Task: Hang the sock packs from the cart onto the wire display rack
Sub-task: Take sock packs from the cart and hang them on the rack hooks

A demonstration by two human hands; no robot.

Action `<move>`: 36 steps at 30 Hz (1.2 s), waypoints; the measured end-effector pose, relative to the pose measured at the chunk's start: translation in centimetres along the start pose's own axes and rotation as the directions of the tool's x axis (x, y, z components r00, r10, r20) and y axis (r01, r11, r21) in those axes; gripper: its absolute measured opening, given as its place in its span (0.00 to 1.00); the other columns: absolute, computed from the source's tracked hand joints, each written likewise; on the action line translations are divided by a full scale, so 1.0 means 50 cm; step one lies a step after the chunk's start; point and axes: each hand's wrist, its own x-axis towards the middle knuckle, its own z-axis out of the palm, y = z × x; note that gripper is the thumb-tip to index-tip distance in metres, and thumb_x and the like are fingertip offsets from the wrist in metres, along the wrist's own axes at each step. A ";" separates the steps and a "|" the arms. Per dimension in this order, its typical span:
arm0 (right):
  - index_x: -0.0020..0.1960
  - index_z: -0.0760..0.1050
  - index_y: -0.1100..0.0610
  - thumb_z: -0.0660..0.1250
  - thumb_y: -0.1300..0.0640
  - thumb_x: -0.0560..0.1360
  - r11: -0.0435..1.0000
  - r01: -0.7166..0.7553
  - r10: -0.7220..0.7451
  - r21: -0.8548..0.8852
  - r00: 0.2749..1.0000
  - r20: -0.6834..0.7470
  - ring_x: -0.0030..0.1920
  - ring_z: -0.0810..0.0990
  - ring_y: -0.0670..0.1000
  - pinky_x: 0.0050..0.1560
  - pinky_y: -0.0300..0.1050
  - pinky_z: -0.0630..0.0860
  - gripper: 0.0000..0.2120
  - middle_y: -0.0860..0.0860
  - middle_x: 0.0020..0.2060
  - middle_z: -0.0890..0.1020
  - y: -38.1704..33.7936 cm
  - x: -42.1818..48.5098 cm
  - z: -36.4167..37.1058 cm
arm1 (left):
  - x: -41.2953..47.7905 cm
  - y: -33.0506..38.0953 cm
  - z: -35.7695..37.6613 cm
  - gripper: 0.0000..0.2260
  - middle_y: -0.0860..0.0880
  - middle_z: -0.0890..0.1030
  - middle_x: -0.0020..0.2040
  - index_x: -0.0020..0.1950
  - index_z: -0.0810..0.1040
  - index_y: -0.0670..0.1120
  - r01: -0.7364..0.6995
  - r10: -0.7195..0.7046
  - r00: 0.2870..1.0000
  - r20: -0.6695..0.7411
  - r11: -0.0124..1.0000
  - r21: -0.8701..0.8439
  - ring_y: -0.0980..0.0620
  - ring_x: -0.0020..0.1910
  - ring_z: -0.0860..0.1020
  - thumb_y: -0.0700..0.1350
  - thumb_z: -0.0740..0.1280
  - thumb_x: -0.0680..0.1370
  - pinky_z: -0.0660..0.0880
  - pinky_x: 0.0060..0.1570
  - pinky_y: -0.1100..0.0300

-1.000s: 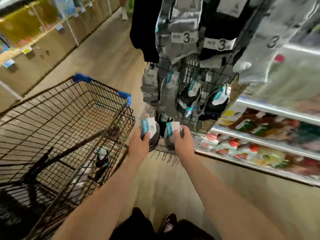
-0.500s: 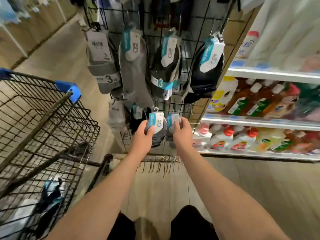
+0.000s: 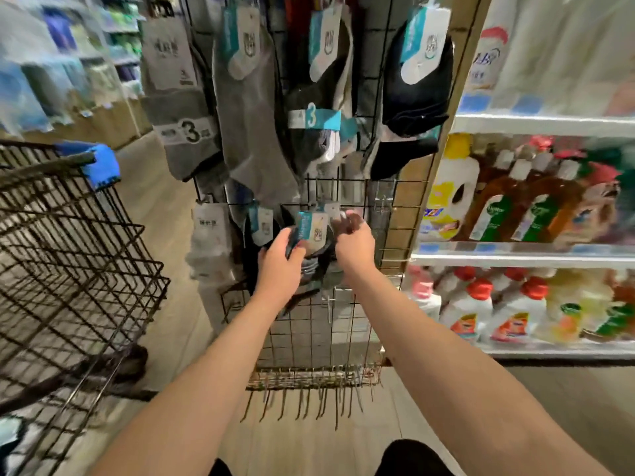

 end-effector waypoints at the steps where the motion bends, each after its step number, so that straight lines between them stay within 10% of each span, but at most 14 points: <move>1: 0.64 0.76 0.45 0.60 0.66 0.74 1.000 0.011 -0.011 0.024 1.000 -0.002 0.59 0.81 0.55 0.66 0.60 0.75 0.24 0.50 0.55 0.84 0.013 0.009 0.006 | 0.001 -0.011 0.006 0.15 0.56 0.78 0.63 0.70 0.71 0.58 -0.019 0.019 1.000 -0.001 1.000 0.003 0.51 0.65 0.74 0.52 0.60 0.83 0.70 0.68 0.49; 4: 0.66 0.76 0.46 0.59 0.68 0.76 0.997 0.020 -0.022 0.074 1.000 0.014 0.59 0.82 0.53 0.63 0.57 0.78 0.25 0.50 0.57 0.83 0.012 -0.001 0.008 | -0.008 -0.034 0.014 0.13 0.57 0.79 0.61 0.64 0.72 0.65 -0.027 0.028 0.999 -0.019 0.999 0.021 0.47 0.68 0.72 0.57 0.59 0.80 0.66 0.71 0.41; 8: 0.70 0.72 0.50 0.59 0.68 0.80 0.993 0.016 -0.022 0.118 0.999 0.042 0.60 0.79 0.51 0.58 0.47 0.79 0.23 0.50 0.61 0.79 -0.007 -0.030 -0.004 | -0.030 -0.043 0.010 0.18 0.50 0.77 0.65 0.72 0.73 0.49 0.005 0.001 0.999 -0.047 0.992 0.125 0.47 0.76 0.60 0.52 0.58 0.84 0.50 0.78 0.46; 12: 0.66 0.74 0.50 0.62 0.55 0.80 0.972 0.169 -0.156 0.162 0.983 -0.094 0.60 0.77 0.50 0.61 0.50 0.76 0.15 0.48 0.59 0.73 0.012 -0.078 -0.012 | -0.043 -0.039 0.017 0.15 0.55 0.81 0.61 0.70 0.73 0.54 -0.052 0.058 0.998 -0.030 0.985 0.165 0.53 0.67 0.69 0.53 0.58 0.84 0.44 0.76 0.50; 16: 0.49 0.78 0.58 0.60 0.54 0.82 0.914 0.225 -0.236 0.339 0.972 -0.010 0.42 0.76 0.46 0.43 0.41 0.74 0.10 0.48 0.42 0.80 0.043 -0.128 -0.022 | -0.043 -0.030 0.036 0.16 0.60 0.79 0.59 0.70 0.73 0.59 -0.057 0.056 0.998 0.010 0.989 0.139 0.54 0.64 0.64 0.56 0.58 0.83 0.54 0.70 0.51; 20: 0.55 0.78 0.58 0.60 0.58 0.83 0.907 0.257 -0.247 0.335 0.966 -0.073 0.41 0.79 0.41 0.39 0.31 0.74 0.09 0.49 0.45 0.83 0.034 -0.135 -0.020 | -0.038 0.004 0.044 0.16 0.55 0.80 0.59 0.70 0.75 0.51 -0.090 0.090 0.995 0.050 0.996 -0.019 0.55 0.60 0.77 0.52 0.61 0.83 0.74 0.61 0.56; 36: 0.75 0.68 0.54 0.60 0.64 0.82 0.986 0.157 -0.151 0.061 0.984 -0.097 0.64 0.74 0.52 0.64 0.46 0.75 0.22 0.52 0.68 0.70 -0.018 -0.064 0.002 | 0.050 0.010 0.076 0.17 0.51 0.79 0.64 0.69 0.75 0.57 0.071 -0.081 0.992 -0.102 0.993 -0.099 0.48 0.61 0.78 0.47 0.66 0.81 0.75 0.62 0.49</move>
